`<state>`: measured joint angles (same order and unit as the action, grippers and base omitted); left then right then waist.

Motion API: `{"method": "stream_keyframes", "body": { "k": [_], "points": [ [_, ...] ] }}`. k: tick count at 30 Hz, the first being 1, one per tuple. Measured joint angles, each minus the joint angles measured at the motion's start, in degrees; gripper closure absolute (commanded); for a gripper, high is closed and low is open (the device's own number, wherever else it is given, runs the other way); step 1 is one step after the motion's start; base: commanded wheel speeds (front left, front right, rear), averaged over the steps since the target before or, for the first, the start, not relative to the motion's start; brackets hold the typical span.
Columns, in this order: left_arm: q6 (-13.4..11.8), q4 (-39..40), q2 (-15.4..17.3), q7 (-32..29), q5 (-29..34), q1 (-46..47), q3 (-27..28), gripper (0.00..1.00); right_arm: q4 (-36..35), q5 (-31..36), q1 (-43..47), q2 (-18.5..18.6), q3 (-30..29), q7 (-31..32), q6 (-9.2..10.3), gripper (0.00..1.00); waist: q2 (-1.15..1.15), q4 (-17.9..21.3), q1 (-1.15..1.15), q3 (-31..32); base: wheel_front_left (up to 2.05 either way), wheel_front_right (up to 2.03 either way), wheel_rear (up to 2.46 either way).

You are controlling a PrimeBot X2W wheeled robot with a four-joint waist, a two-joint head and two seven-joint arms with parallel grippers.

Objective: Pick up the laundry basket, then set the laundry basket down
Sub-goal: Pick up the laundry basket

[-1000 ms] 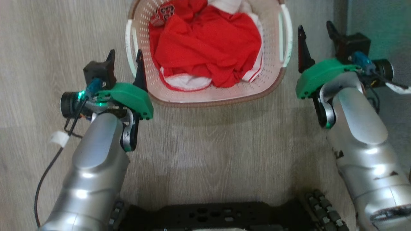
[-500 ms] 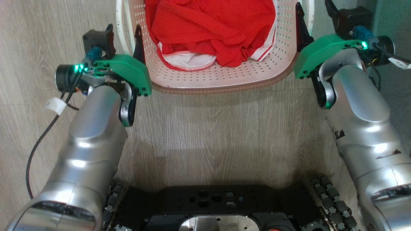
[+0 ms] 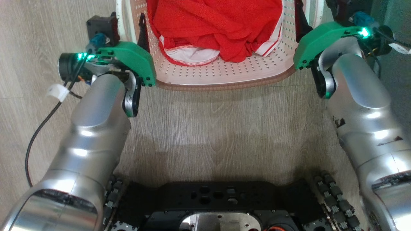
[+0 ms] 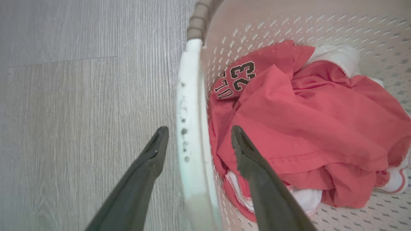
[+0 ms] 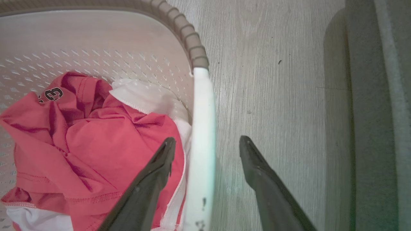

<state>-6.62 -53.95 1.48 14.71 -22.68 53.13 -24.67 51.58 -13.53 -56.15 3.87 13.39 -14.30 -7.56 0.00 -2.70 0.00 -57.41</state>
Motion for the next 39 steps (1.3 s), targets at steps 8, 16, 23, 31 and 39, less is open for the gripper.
{"method": "stream_keyframes", "body": {
  "k": [8,16,23,31,39],
  "points": [
    [-1.0,-1.3,0.0,0.0,-2.3,1.4,-2.9,0.64,3.7,-1.9,-2.7,0.0,2.3,0.0,0.00,0.53,0.00,0.0,0.00,-0.7,0.00,0.00,0.00],
    [-1.5,-2.3,-0.2,0.0,-3.9,2.3,-5.2,1.00,6.5,-4.8,-3.5,0.0,4.0,0.0,0.00,1.00,0.00,0.0,0.00,-0.2,0.00,0.00,0.00],
    [-1.8,-3.1,-0.2,0.0,-5.2,1.9,-6.7,1.00,8.4,-6.4,-3.4,0.0,5.0,0.0,0.00,1.00,0.00,0.2,0.00,2.0,0.00,0.00,0.00],
    [-2.2,-3.4,-0.2,0.0,-8.2,-2.3,-8.6,1.00,9.5,-9.3,-0.1,0.0,7.1,0.0,0.00,1.00,0.00,0.5,0.00,7.2,0.00,0.00,0.00],
    [-1.4,-6.5,-0.3,0.0,-11.7,-6.5,-12.3,1.00,12.1,-13.1,4.5,-0.2,11.0,0.1,0.00,1.00,0.01,1.0,0.00,14.0,0.00,0.00,0.00]
  ]
}}
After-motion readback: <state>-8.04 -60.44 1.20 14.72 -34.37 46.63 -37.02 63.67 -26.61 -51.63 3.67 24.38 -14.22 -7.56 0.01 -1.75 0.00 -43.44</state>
